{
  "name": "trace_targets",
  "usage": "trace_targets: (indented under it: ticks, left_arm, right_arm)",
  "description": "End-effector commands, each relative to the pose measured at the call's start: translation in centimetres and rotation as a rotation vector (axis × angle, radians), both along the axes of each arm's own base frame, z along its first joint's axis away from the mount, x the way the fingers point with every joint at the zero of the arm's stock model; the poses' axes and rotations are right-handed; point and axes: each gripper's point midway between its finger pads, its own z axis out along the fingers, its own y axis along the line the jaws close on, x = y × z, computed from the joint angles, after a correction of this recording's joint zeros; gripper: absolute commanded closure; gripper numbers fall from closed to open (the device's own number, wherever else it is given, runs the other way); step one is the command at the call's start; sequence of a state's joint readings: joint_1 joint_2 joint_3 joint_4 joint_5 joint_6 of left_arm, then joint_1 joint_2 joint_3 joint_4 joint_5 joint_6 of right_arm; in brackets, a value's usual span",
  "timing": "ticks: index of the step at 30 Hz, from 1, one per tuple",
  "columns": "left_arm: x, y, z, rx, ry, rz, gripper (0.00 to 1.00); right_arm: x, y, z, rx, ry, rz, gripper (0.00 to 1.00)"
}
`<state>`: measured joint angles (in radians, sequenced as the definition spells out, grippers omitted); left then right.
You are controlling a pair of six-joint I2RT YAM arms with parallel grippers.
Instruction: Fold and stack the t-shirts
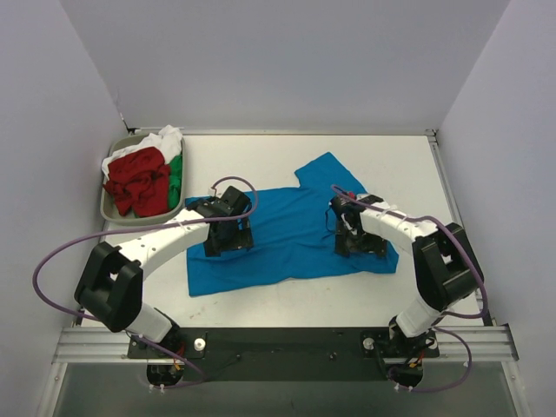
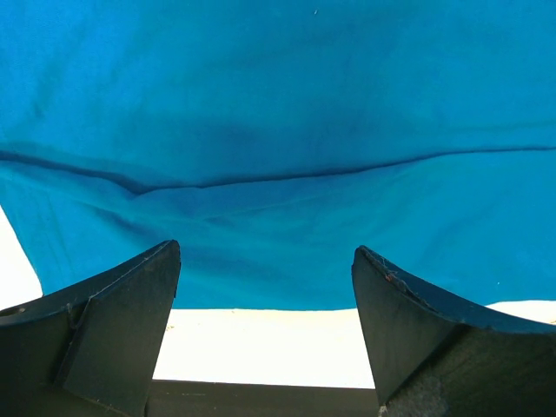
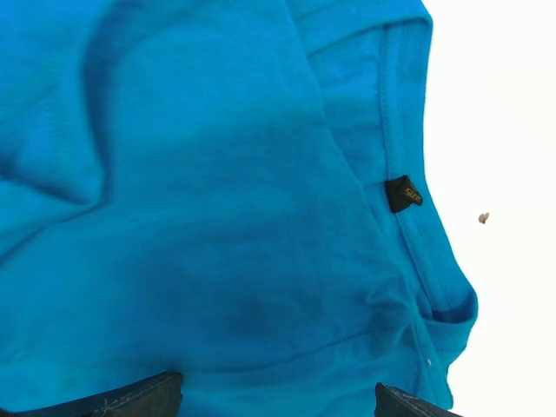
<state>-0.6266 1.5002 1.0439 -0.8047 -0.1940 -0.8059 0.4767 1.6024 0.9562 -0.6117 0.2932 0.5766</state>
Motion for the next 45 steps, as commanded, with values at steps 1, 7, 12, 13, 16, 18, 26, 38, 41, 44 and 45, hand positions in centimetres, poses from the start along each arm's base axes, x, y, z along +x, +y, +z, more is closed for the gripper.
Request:
trace_targets:
  ticks: [1,7,12,13,16,18,26,38,41,44,45]
  left_arm:
    - [0.5,0.2,0.3,0.011,-0.017,0.016,0.1]
    - [0.2,0.6,0.1,0.009,-0.017,0.018,0.1]
    - [-0.1,1.1,0.2,0.009,-0.014,0.025,0.1]
    - [-0.3,1.2,0.1,0.007,-0.013,0.025,0.1]
    - [-0.4,1.3,0.3,-0.001,-0.018,0.023,0.1]
    - [-0.5,1.3,0.5,-0.007,-0.022,0.027,0.1]
    - [-0.6,1.7,1.5,-0.016,-0.046,0.033,0.1]
    - [-0.9,1.9,1.7,-0.025,-0.05,0.039,0.1]
    - [-1.0,2.0,1.6,-0.024,-0.049,0.04,0.1]
    - [-0.7,1.8,2.0,-0.029,-0.062,0.034,0.1]
    - [-0.7,1.7,2.3,-0.032,-0.065,0.029,0.1]
  right_arm:
    - [-1.4,-1.8,-1.0,-0.072,0.05,-0.053,0.08]
    - [-4.1,-2.3,-1.9,-0.119,0.092,-0.14,0.08]
    - [-5.4,-3.6,-1.2,-0.249,0.091,-0.203,0.08]
    - [-6.1,-3.8,-1.0,-0.277,0.106,-0.193,0.08]
    - [-7.5,-4.0,-1.0,-0.324,0.113,-0.195,0.08]
    - [-8.4,-4.0,-0.8,-0.349,0.12,-0.19,0.09]
    - [-8.5,-2.5,2.6,-0.445,0.019,-0.113,0.0]
    - [-13.6,-1.2,2.4,-0.479,0.009,-0.067,0.02]
    - [-14.0,-1.3,2.6,-0.497,-0.005,-0.057,0.02]
    - [-13.0,-0.5,4.8,-0.499,-0.073,-0.043,0.02]
    - [-12.6,-0.7,6.0,-0.524,-0.092,-0.027,0.02]
